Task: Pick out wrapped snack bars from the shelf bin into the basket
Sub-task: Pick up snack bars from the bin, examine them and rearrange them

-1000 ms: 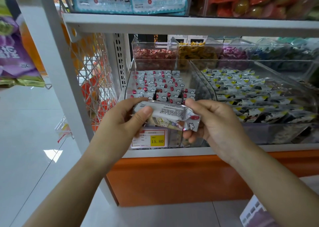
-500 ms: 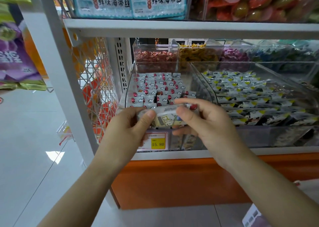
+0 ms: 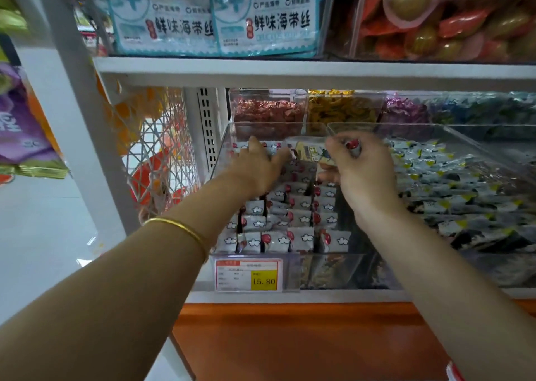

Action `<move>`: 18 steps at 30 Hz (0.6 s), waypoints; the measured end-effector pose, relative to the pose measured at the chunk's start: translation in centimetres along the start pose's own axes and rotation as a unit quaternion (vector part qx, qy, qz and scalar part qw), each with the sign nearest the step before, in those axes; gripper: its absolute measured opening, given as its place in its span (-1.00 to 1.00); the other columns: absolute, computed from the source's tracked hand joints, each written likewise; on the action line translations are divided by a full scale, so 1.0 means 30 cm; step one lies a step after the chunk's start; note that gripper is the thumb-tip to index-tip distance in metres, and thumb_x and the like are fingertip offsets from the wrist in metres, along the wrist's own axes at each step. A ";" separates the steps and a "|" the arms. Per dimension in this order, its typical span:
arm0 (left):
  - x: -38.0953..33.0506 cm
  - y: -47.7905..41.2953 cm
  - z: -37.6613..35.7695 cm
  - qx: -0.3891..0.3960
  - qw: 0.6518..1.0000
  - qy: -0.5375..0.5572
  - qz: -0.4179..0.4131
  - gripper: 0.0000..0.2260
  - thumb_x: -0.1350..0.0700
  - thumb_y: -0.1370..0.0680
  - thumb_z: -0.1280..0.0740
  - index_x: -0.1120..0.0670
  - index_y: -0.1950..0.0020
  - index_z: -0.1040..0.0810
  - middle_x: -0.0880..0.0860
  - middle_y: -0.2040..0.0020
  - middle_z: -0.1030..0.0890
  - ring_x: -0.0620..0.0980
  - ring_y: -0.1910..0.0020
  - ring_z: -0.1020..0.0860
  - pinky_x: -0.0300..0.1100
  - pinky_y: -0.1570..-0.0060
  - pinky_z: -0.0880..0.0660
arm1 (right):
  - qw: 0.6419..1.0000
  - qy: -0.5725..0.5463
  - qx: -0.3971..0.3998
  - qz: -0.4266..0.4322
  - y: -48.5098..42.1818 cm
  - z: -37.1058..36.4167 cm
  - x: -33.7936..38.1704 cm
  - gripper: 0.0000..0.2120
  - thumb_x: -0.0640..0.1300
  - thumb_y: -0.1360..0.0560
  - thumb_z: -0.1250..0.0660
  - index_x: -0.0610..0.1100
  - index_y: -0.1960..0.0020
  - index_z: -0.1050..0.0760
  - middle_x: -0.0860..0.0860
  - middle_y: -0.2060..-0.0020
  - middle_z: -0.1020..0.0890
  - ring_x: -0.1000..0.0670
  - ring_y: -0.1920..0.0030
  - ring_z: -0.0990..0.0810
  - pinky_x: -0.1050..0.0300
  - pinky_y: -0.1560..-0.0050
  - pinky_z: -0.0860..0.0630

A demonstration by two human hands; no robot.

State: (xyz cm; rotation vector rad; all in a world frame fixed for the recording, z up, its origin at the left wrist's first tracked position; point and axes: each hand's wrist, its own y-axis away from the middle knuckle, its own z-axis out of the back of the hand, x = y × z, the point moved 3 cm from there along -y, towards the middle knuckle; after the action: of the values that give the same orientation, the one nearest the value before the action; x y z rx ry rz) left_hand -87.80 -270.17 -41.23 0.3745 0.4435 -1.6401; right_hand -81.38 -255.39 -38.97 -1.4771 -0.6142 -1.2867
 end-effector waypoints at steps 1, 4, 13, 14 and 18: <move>0.014 -0.021 -0.013 0.012 1.000 -0.011 0.008 -0.29 -0.27 -0.57 0.08 0.20 -0.53 0.10 0.28 -0.49 -0.16 0.24 -0.49 -0.07 0.15 -0.44 -0.06 | 1.000 -0.003 -0.008 0.001 -0.006 -0.002 -0.006 -0.81 -0.11 -0.56 -0.27 -0.15 -0.13 -0.43 -0.08 0.00 -0.55 -0.03 0.32 -0.63 0.03 0.21 -0.62; 0.045 -0.050 -0.044 0.027 0.999 -0.039 0.024 -0.29 -0.32 -0.54 0.10 0.17 -0.49 -0.05 0.32 -0.42 -0.27 0.26 -0.42 -0.22 0.16 -0.39 -0.18 | 1.000 -0.022 -0.021 0.007 -0.015 -0.004 -0.015 -0.83 -0.14 -0.56 -0.27 -0.17 -0.11 -0.44 -0.02 0.09 -0.53 -0.02 0.29 -0.61 0.27 0.34 -0.57; 0.018 -0.023 -0.036 0.088 0.978 -0.184 0.035 -0.31 -0.37 -0.51 0.17 -0.01 -0.53 -0.03 0.23 -0.48 -0.19 0.31 -0.43 -0.14 0.15 -0.34 -0.19 | 1.000 -0.023 -0.001 0.010 -0.044 -0.031 -0.013 -0.82 -0.14 -0.56 -0.27 -0.19 -0.12 -0.43 0.02 0.13 -0.52 0.08 0.37 -0.60 0.07 0.23 -0.62; 0.013 -0.007 -0.030 0.085 0.976 -0.196 0.037 -0.31 -0.36 -0.51 0.16 -0.01 -0.53 -0.04 0.23 -0.48 -0.18 0.30 -0.44 -0.13 0.15 -0.34 -0.18 | 1.000 -0.025 0.006 0.010 -0.055 -0.047 -0.009 -0.79 -0.15 -0.55 -0.27 -0.22 -0.15 -0.42 0.03 0.14 -0.51 0.02 0.32 -0.61 0.10 0.25 -0.61; 0.001 0.061 -0.007 0.074 0.971 -0.226 0.008 -0.31 -0.33 -0.50 0.23 -0.01 -0.54 -0.04 0.24 -0.46 -0.22 0.28 -0.40 -0.23 0.14 -0.31 -0.25 | 0.998 0.018 0.061 0.027 -0.118 -0.151 0.014 -0.75 -0.13 -0.53 -0.31 -0.25 -0.12 -0.41 -0.11 -0.01 -0.56 -0.11 0.12 -0.63 0.04 0.13 -0.63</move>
State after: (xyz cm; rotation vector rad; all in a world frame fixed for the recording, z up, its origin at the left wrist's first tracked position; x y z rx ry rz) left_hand -86.01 -270.26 -41.56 0.1037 -0.0258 -1.6852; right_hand -86.15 -258.45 -37.79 -1.3592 -0.6141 -1.2096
